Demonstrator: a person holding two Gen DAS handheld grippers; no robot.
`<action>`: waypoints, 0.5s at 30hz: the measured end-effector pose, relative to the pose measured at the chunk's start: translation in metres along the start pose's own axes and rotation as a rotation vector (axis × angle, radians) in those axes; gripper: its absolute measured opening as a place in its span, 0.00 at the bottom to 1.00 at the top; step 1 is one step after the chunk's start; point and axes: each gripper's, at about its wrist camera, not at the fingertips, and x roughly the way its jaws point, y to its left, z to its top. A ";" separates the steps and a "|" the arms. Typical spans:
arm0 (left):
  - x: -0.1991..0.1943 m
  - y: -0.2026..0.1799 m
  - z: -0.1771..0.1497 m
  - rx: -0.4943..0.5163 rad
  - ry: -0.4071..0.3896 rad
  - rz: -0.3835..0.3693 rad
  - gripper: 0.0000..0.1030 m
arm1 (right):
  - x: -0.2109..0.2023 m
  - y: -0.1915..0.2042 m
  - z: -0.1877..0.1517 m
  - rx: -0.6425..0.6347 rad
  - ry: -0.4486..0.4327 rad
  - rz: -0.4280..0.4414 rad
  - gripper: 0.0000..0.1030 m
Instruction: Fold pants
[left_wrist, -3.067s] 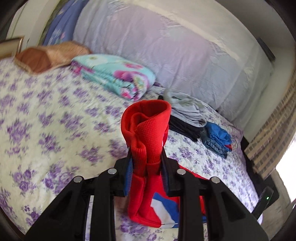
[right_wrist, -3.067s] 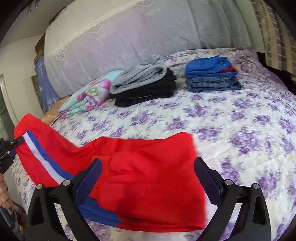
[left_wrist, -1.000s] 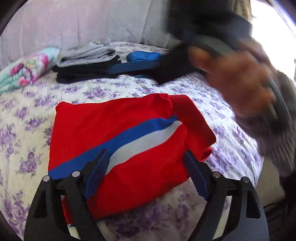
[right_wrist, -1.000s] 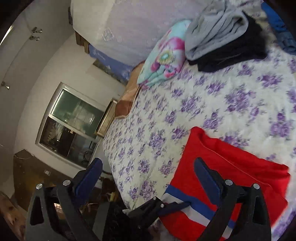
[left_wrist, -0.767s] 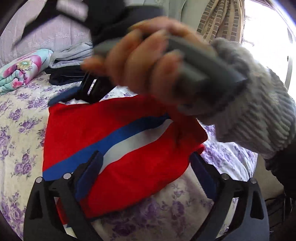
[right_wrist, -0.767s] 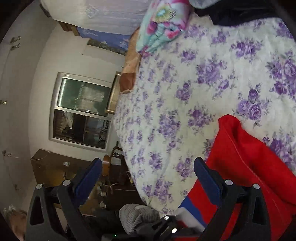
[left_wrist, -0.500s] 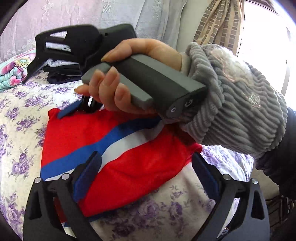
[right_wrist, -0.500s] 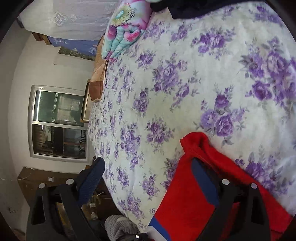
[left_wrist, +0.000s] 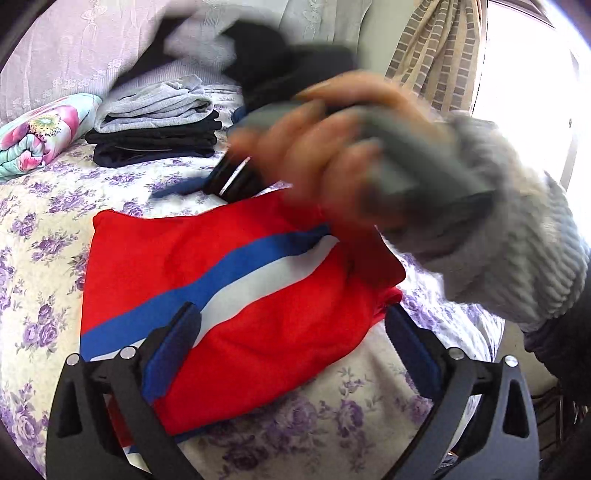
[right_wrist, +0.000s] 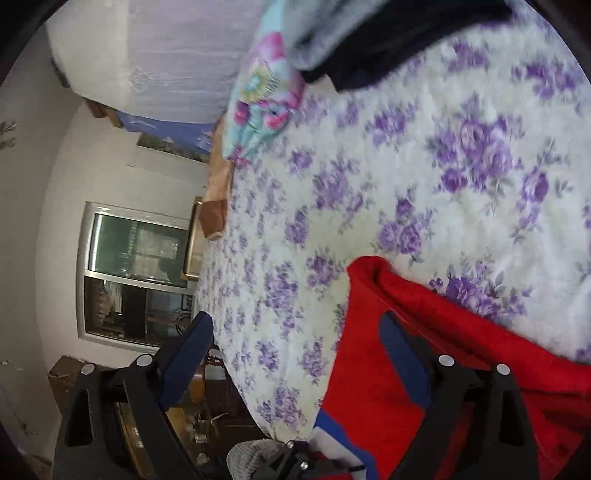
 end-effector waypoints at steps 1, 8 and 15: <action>-0.005 0.003 0.000 -0.022 -0.021 0.002 0.95 | -0.015 0.009 -0.009 -0.019 -0.021 0.020 0.94; -0.031 0.040 0.018 -0.149 -0.090 0.141 0.95 | -0.084 -0.008 -0.085 -0.003 -0.125 0.102 0.96; 0.005 0.040 0.012 -0.104 0.090 0.232 0.96 | -0.104 -0.084 -0.110 0.205 -0.278 0.218 0.90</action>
